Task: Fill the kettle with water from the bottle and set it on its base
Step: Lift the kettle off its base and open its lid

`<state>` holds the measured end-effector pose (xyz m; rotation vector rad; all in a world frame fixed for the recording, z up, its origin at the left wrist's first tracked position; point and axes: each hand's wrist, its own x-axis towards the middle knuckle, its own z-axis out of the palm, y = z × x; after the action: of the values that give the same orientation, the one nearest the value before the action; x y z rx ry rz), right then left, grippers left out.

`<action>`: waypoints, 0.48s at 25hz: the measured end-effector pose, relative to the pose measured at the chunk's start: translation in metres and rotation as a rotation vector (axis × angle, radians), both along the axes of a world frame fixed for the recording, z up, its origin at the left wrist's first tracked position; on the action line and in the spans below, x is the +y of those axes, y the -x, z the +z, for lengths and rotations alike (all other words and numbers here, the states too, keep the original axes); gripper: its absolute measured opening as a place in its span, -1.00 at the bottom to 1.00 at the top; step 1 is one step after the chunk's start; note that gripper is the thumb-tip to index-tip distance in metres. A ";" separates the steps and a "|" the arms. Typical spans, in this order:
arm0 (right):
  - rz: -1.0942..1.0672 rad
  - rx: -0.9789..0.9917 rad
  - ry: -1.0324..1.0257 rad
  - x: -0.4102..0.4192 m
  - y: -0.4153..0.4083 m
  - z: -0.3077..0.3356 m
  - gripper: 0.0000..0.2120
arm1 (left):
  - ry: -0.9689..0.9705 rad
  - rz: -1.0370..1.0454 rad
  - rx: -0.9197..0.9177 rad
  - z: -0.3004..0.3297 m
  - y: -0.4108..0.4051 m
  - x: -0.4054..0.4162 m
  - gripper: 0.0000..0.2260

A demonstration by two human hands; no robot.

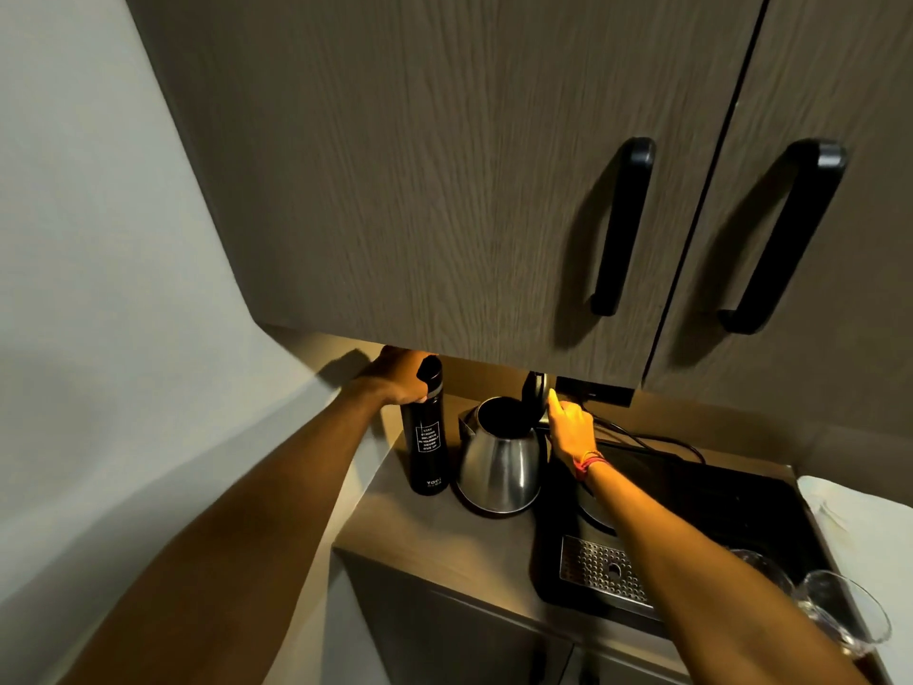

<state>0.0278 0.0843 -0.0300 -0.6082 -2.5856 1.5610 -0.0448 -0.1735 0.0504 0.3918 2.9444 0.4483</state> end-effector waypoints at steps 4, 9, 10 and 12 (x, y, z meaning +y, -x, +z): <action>0.042 0.058 -0.151 -0.010 0.008 -0.012 -0.53 | 0.037 0.038 0.076 0.004 -0.004 0.001 -0.26; 0.078 0.108 -0.212 -0.014 0.015 -0.017 -0.50 | -0.008 0.059 0.110 0.003 -0.004 0.003 -0.31; 0.080 0.115 -0.201 -0.013 0.016 -0.019 -0.50 | 0.016 0.052 0.059 0.002 -0.002 0.004 -0.37; 0.092 0.108 -0.208 -0.011 0.019 -0.022 -0.52 | 0.027 0.073 0.037 -0.002 0.000 0.004 -0.42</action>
<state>0.0091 0.0729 -0.0519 -0.3804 -2.6800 1.2847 -0.0444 -0.1695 0.0488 0.2936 3.0054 0.4137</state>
